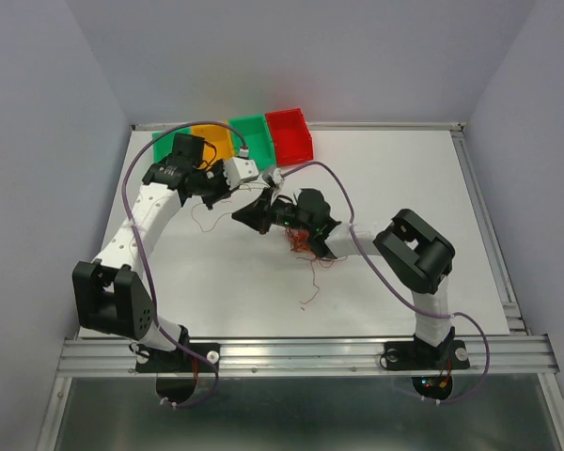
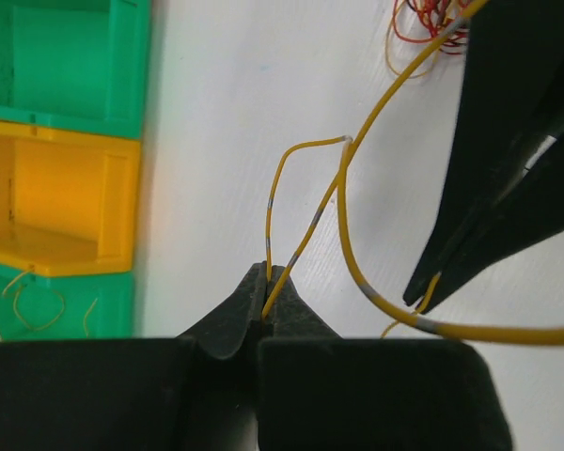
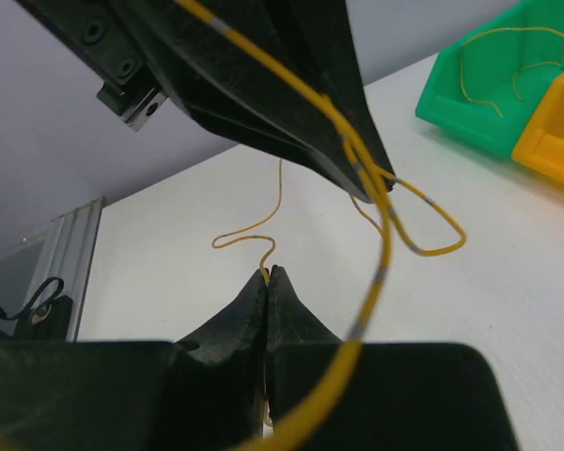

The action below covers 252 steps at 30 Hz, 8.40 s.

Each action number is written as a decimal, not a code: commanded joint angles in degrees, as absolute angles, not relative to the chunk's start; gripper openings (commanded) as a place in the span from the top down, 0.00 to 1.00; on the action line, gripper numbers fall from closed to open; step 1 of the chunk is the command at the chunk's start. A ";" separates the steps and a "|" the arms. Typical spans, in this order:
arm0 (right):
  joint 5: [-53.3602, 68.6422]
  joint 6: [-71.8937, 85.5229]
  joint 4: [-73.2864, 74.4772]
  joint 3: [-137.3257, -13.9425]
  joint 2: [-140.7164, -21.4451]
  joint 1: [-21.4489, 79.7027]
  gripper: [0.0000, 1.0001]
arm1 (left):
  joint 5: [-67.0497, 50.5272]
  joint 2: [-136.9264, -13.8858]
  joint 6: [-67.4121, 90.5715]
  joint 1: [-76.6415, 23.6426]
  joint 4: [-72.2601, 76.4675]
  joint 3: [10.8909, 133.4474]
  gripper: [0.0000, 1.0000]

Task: Untangle the cables

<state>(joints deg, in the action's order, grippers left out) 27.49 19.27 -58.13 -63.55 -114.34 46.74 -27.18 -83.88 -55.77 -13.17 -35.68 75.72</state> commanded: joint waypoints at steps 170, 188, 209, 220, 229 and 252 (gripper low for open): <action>16.35 19.51 -68.55 -50.63 -107.32 43.33 0.11 | -30.07 -92.28 -47.11 -0.90 -28.48 82.43 1.00; 16.96 20.48 -71.89 -45.70 -105.82 42.10 0.11 | -27.07 -119.78 -27.53 10.46 -19.07 113.08 1.00; 19.42 24.43 -79.10 -41.31 -108.02 39.90 0.11 | -13.46 -141.24 -15.21 9.84 -18.99 124.72 1.00; 16.18 27.24 -71.04 -46.57 -109.94 37.10 0.15 | -9.14 -130.26 -18.45 9.41 -17.57 117.95 0.90; 7.74 22.94 -45.54 -70.46 -117.68 36.56 0.13 | -8.09 -126.48 -20.30 8.88 -18.10 115.31 0.53; -14.93 9.23 -12.57 -119.08 -144.66 34.81 0.19 | -11.25 -110.94 -21.18 8.35 -14.07 102.51 0.45</action>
<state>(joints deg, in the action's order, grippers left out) -9.74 12.25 -15.99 -111.39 -141.60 35.53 -9.87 -119.15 -20.51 8.67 -18.15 106.74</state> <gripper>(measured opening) 0.821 0.536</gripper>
